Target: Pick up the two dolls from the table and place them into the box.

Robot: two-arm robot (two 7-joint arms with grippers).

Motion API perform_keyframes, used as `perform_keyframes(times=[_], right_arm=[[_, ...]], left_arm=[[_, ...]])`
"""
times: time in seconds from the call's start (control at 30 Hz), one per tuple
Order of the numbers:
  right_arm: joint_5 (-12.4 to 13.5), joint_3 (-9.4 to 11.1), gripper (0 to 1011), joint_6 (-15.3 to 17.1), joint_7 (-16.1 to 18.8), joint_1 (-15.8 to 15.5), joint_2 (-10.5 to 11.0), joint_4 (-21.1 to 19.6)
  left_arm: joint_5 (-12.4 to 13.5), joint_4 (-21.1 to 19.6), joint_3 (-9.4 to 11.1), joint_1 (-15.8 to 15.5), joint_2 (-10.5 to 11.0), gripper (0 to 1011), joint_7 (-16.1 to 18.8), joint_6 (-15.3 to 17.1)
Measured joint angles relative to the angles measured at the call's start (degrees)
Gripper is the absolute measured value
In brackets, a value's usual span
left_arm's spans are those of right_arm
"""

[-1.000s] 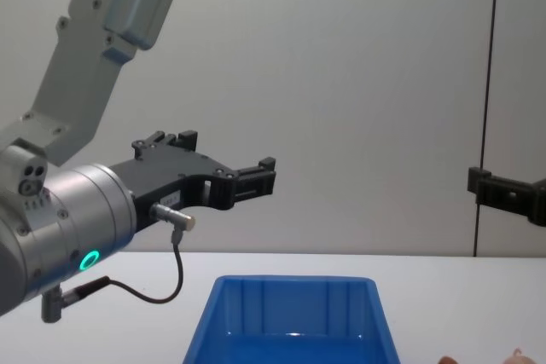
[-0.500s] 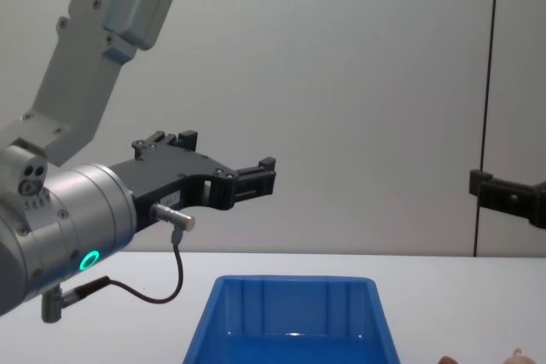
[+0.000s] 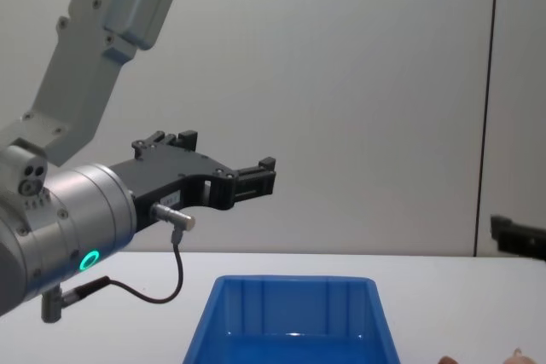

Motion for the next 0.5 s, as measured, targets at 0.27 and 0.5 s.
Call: perform_keyframes(times=[0.27, 0.5], right_arm=[[-0.9, 0.1, 1001, 3.5, -2.0, -1.0, 0.0, 0.2], [-1.3, 0.0, 1001, 5.9, -3.0, -1.4, -0.3, 1.0]], left_arm=[[0.0, 0.0, 0.0, 0.0, 0.0, 1001, 0.0, 0.0], [0.0, 0.0, 0.0, 0.0, 0.0, 1001, 0.0, 0.0]])
